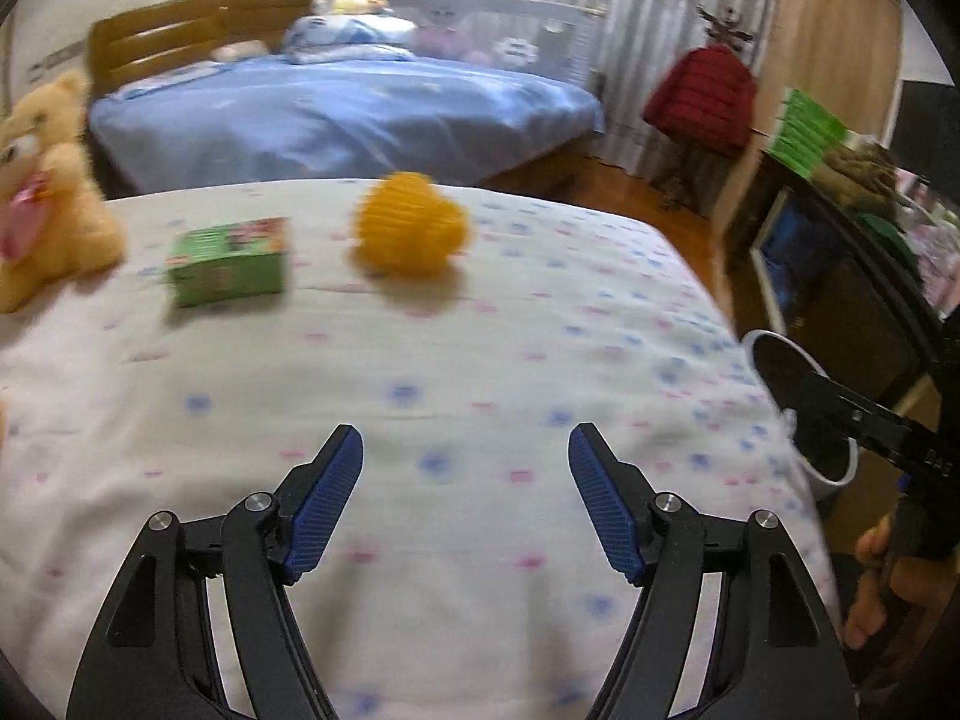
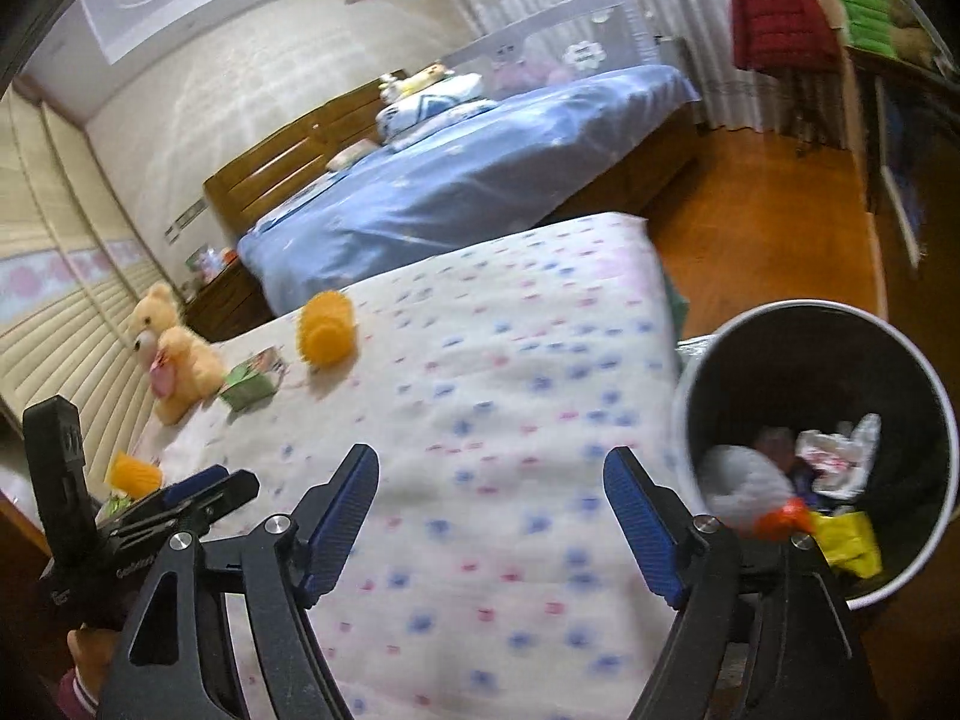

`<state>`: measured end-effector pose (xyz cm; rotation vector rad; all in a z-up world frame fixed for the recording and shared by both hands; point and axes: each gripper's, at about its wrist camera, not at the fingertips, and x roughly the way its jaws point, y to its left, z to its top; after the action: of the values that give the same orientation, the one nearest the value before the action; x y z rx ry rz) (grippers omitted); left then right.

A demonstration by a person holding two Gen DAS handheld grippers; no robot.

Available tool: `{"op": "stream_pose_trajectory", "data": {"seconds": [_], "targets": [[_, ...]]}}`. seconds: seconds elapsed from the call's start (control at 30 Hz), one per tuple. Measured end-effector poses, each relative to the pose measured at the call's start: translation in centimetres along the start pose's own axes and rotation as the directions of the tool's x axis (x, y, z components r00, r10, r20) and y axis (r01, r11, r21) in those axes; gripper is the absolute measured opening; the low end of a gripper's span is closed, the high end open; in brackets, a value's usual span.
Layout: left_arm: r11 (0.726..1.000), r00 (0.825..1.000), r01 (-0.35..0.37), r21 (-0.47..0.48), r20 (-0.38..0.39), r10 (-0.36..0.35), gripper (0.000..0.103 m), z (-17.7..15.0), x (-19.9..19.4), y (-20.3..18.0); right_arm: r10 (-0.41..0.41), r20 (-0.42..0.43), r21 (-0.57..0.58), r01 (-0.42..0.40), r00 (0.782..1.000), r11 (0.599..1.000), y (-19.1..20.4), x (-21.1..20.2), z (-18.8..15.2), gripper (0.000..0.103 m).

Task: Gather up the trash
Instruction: 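Move both open tools back toward the remaining trash on the bed, then grasp the yellow foam net with the right tool while the left tool grasps the green juice box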

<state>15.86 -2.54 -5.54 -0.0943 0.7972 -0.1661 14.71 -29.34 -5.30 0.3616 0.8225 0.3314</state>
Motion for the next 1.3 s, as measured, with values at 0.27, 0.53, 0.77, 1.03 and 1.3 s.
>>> {"op": "stream_pose_trajectory", "data": {"seconds": [0.27, 0.53, 0.77, 1.03, 1.3], "targets": [[0.996, 0.998, -0.061, -0.072, -0.013, 0.06, 0.075, -0.2, -0.3, 5.9, 0.058, -0.049, -0.055, -0.06, 0.997, 0.997, 4.4, 3.4, -0.5, 0.079], [0.995, 0.998, -0.065, -0.074, -0.032, 0.063, 0.075, 0.5, 0.5, 9.7, 0.113, -0.087, -0.105, -0.122, 0.99, 0.987, 8.3, 7.0, -0.2, 0.079], [0.997, 0.997, -0.058, -0.054, -0.051, 0.056, 0.078, 2.5, 2.5, 12.6, 0.135, -0.098, -0.142, -0.148, 0.986, 0.979, 10.5, 9.5, 1.1, 0.079], [0.999, 0.994, -0.043, 0.009, -0.097, 0.044, 0.082, 5.5, 5.8, 15.1, 0.15, -0.121, -0.163, -0.169, 0.981, 0.972, 12.0, 12.8, 2.9, 0.079], [0.993, 0.992, -0.006, 0.115, -0.128, 0.021, 0.085, 8.7, 8.8, 17.4, 0.153, -0.132, -0.172, -0.174, 0.979, 0.97, 12.6, 16.2, 5.2, 0.079]]}}
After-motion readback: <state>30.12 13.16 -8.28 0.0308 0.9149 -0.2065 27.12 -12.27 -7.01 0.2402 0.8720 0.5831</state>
